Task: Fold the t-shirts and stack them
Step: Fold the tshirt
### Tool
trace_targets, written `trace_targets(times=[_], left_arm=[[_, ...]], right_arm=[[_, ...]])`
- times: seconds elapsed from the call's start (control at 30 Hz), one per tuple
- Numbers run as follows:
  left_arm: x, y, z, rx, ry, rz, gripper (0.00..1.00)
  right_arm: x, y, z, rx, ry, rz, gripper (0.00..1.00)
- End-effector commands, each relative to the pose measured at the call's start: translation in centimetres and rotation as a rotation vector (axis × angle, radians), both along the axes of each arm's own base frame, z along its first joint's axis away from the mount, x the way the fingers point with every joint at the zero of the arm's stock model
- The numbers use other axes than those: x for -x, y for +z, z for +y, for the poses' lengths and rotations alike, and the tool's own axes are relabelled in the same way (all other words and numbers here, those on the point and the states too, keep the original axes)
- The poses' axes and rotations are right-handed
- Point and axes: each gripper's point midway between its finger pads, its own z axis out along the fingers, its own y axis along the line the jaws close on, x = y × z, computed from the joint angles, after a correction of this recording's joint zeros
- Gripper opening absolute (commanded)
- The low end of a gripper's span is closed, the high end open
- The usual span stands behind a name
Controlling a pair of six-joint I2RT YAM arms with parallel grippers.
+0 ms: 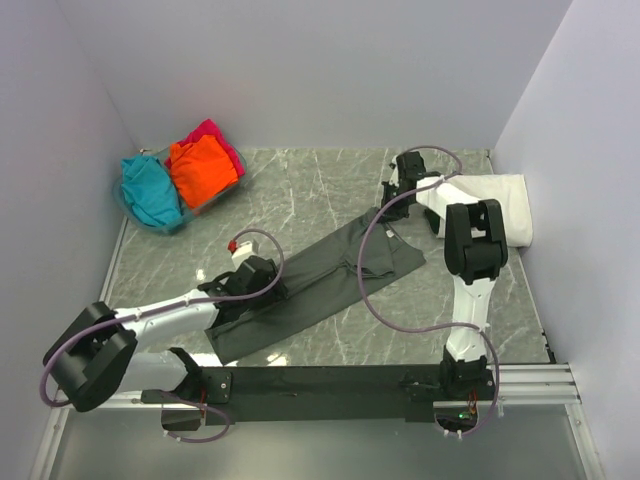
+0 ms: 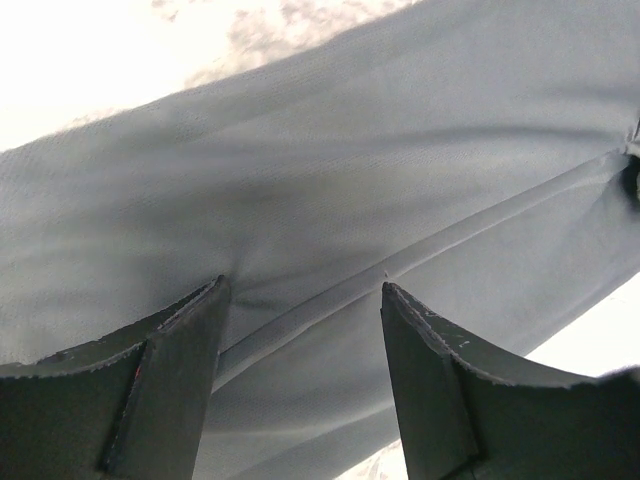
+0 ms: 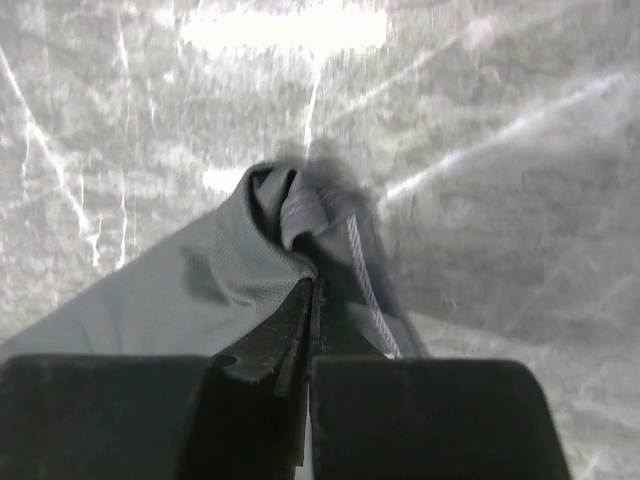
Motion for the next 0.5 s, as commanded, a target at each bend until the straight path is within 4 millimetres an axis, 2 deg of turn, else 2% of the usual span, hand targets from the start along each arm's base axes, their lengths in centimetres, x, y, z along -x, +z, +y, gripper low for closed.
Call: trace_targets(times=[0.0, 0.17, 0.2, 0.27, 0.3, 0.33, 0.37, 0.4, 0.43, 0.47], left_arm=[[1.1, -0.8, 1.6, -0.026, 0.040, 0.033, 0.69], [1.4, -0.3, 1.0, 0.027, 0.025, 0.018, 0.69], [1.4, -0.4, 0.8, 0.036, 0.018, 0.017, 0.69], [1.4, -0.2, 0.2, 0.062, -0.001, 0.015, 0.69], [1.4, -0.2, 0.0, 0.068, -0.006, 0.016, 0.69], [1.3, -0.1, -0.3, 0.073, -0.013, 0.018, 0.69], [1.4, -0.1, -0.5, 0.081, -0.018, 0.021, 0.69], [1.1, 0.1, -0.8, 0.090, -0.018, 0.017, 0.69], [1.1, 0.2, -0.9, 0.094, -0.020, 0.016, 0.69], [1.0, 0.3, -1.1, 0.099, -0.021, 0.015, 0.69]], right_arm=[[-1.3, 0.8, 0.0, 0.001, 0.002, -0.005, 0.00], [-2.9, 0.5, -0.3, 0.017, -0.012, 0.004, 0.00], [-4.0, 1.3, -0.3, 0.014, -0.017, -0.019, 0.00], [-4.8, 0.7, -0.5, 0.026, -0.027, -0.013, 0.00], [-5.8, 1.7, -0.4, 0.027, -0.029, -0.034, 0.00], [-6.4, 1.9, -0.4, 0.027, -0.033, -0.037, 0.00], [-6.5, 1.1, -0.4, 0.034, -0.034, -0.015, 0.00], [-7.9, 2.3, -0.3, 0.025, -0.035, -0.053, 0.00], [-8.3, 1.4, -0.3, 0.025, -0.037, -0.038, 0.00], [-9.2, 2.6, 0.0, 0.016, -0.034, -0.063, 0.00]])
